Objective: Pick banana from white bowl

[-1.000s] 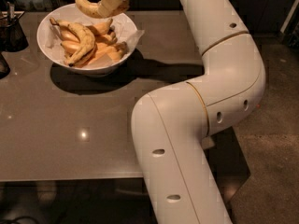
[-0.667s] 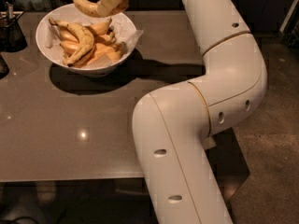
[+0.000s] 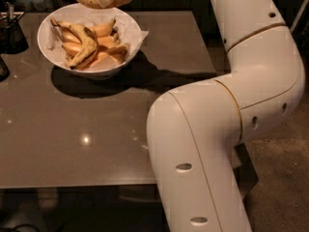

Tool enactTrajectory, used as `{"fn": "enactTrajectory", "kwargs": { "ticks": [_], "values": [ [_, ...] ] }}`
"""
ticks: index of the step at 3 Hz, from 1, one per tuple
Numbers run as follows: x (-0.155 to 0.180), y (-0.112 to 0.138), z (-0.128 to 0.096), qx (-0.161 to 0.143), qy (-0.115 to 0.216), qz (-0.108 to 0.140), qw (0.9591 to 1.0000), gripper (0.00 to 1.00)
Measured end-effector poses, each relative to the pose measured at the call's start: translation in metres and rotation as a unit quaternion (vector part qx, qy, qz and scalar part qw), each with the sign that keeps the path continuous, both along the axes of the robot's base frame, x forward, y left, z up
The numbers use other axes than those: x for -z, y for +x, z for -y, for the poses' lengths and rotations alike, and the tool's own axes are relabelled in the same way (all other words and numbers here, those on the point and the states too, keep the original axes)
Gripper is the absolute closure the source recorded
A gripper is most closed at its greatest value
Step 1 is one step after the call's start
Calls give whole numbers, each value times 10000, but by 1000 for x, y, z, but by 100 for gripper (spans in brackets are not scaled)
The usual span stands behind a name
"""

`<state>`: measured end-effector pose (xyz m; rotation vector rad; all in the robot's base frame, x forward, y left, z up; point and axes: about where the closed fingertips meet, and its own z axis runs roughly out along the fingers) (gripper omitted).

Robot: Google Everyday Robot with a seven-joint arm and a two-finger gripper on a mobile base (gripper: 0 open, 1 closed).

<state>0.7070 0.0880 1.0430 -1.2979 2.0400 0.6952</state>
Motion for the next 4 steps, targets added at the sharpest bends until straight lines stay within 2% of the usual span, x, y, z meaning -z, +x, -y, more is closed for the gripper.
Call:
{"fn": "enactTrajectory", "kwargs": {
  "ticks": [1,2,3,4],
  "values": [
    [0,1,-2,13,18,-3,10000,100],
    [6,-5,-3,-40,-46,-167,9998,100],
    [13,-22,0,-57,-22,-577,9983,100],
    [6,-50,3,-87,144,-812,9966,100]
  ]
}}
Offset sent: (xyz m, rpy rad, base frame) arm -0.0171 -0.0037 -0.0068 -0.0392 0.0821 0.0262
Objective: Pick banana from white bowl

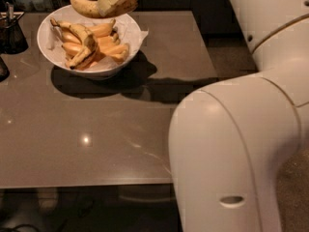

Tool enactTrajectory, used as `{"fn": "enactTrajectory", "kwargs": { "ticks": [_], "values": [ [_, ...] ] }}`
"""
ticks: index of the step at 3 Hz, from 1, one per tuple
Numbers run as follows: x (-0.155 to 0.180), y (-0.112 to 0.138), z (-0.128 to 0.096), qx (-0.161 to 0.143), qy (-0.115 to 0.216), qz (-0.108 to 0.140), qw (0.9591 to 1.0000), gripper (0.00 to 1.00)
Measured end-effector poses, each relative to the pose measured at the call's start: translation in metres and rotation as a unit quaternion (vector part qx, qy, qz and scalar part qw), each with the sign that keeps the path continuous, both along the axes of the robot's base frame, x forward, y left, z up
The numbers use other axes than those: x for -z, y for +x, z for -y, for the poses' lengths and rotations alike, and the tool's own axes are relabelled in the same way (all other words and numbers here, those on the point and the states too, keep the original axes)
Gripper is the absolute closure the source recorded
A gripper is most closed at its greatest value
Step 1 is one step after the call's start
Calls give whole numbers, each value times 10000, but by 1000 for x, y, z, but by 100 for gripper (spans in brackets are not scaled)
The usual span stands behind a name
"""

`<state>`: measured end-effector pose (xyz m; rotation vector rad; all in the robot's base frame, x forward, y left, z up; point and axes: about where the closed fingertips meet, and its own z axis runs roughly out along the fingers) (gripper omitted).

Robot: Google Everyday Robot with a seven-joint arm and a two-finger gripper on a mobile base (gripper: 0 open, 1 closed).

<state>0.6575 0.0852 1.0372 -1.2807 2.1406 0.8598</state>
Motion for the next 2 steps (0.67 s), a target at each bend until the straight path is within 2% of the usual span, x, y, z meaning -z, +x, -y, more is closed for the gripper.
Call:
{"fn": "enactTrajectory", "kwargs": {
  "ticks": [2],
  "values": [
    [17,-17,-1,-101,-14,-284,9995,100]
  ]
}}
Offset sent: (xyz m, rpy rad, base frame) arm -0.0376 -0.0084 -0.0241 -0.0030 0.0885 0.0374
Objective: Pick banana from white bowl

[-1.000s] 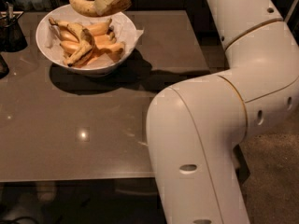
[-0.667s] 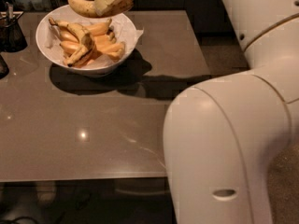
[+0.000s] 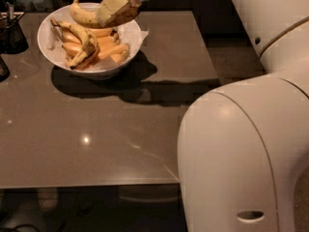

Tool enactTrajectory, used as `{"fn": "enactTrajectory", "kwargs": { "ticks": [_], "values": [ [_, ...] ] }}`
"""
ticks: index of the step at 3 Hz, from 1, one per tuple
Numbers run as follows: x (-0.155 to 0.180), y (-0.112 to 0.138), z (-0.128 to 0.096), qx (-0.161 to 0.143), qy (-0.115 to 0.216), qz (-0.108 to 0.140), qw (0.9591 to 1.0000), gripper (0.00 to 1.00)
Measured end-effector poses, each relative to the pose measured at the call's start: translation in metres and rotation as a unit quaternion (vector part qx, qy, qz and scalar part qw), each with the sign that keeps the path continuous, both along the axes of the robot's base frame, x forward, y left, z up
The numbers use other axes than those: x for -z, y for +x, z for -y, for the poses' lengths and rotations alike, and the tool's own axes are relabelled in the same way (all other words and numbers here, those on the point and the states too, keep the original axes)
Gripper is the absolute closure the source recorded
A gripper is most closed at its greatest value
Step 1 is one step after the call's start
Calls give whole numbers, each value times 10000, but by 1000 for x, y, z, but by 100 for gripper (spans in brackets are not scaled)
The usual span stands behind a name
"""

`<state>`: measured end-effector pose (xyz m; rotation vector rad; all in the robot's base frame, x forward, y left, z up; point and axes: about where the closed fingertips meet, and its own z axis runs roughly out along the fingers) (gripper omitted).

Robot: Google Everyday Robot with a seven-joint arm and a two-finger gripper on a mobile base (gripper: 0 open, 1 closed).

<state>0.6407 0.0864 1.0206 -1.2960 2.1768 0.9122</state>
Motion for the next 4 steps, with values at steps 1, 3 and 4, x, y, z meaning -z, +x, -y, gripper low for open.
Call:
{"fn": "enactTrajectory", "kwargs": {
  "ticks": [1,3,4],
  "values": [
    [-14,-28,7,133,264,-41,9996,100],
    [-24,-91,11,322,611,-145,9975,100],
    [-28,-94,10,277,569,-150,9979,100]
  ]
}}
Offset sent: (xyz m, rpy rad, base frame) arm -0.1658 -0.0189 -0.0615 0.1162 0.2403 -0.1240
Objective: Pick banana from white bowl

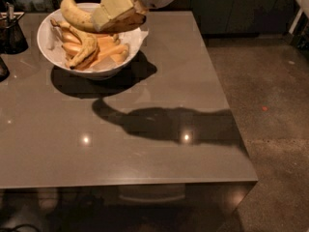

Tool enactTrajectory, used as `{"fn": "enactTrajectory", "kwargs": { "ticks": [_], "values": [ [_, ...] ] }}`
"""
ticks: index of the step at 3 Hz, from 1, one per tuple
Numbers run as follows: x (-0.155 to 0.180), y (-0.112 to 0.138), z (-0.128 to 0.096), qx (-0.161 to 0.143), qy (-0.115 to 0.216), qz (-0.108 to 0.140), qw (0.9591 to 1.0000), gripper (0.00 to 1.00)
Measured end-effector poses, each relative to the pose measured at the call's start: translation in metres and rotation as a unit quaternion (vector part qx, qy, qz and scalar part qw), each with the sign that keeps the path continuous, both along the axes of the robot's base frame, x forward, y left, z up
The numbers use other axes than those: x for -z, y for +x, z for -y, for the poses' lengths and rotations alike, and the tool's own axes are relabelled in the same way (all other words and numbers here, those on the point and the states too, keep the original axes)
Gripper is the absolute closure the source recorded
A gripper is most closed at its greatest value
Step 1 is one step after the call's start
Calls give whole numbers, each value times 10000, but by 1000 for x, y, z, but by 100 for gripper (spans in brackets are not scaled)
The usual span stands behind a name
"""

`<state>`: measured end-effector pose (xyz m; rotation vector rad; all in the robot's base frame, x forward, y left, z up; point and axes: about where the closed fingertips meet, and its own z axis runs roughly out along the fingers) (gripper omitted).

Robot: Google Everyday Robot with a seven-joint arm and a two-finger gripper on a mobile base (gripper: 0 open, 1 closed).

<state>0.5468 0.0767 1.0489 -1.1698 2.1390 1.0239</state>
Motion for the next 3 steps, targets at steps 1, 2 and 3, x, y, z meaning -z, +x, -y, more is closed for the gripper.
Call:
{"fn": "enactTrajectory", "kwargs": {
  "ticks": [1,2,3],
  "values": [
    [3,-25,-9,-58,159,-210,9996,100],
    [52,-60,-22,-131,89,-849,9963,100],
    [52,-60,-22,-131,89,-849,9963,100]
  ]
}}
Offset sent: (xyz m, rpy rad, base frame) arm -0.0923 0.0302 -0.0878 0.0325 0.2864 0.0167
